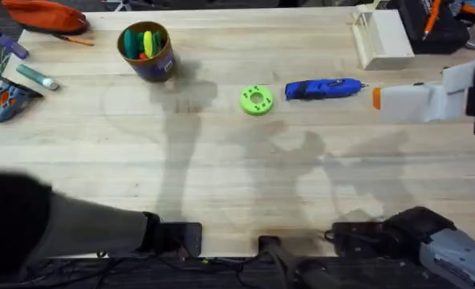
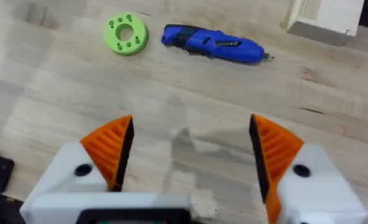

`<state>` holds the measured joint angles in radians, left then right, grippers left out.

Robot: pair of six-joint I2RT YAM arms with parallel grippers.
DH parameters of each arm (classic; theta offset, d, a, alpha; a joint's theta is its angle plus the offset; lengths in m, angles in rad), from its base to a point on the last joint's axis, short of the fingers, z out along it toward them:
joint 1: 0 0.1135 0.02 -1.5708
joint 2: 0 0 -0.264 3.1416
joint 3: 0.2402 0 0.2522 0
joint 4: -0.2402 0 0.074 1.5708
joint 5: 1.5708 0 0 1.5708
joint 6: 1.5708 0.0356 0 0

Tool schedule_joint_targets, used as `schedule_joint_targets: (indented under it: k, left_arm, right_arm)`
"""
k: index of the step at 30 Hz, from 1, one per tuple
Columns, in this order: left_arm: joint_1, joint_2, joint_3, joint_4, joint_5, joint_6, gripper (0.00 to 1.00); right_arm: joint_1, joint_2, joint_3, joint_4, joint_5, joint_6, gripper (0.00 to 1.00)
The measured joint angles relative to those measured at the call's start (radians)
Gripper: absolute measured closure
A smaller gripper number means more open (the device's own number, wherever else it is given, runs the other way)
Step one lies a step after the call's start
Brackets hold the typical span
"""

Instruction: Pick up the gripper from the table and insert it into the empty holder that is missing its gripper. Then pick up a screw, insert it into the mounting hole, and use the screwdriver to tighten it. Finally, clean up the table by picking up the vegetable and placing it into the bucket.

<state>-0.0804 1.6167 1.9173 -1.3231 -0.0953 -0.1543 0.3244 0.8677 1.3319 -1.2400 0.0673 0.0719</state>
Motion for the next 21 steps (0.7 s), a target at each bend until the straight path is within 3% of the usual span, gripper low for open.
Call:
schedule_joint_targets:
  k: [4, 7, 16, 21]
  left_arm:
    - [-0.088, -0.081, -0.018, -0.047, -0.036, -0.025, 0.015]
    - [-0.15, -0.159, -0.101, -0.045, -0.059, -0.056, 0.015]
    - [-0.31, -0.541, -0.591, 0.021, -0.108, -0.21, 0.015]
    - [-0.322, -0.781, -0.841, 0.055, -0.111, -0.282, 0.015]
  right_arm:
    - [0.0, 0.0, 0.0, -0.016, 0.0, 0.0, 0.01]
    - [0.0, 0.0, 0.0, -0.016, 0.0, 0.0, 0.01]
    - [0.0, -0.011, -0.024, -0.018, 0.0, 0.0, 0.01]
    - [0.0, -0.011, -0.032, -0.022, 0.0, 0.0, 0.01]
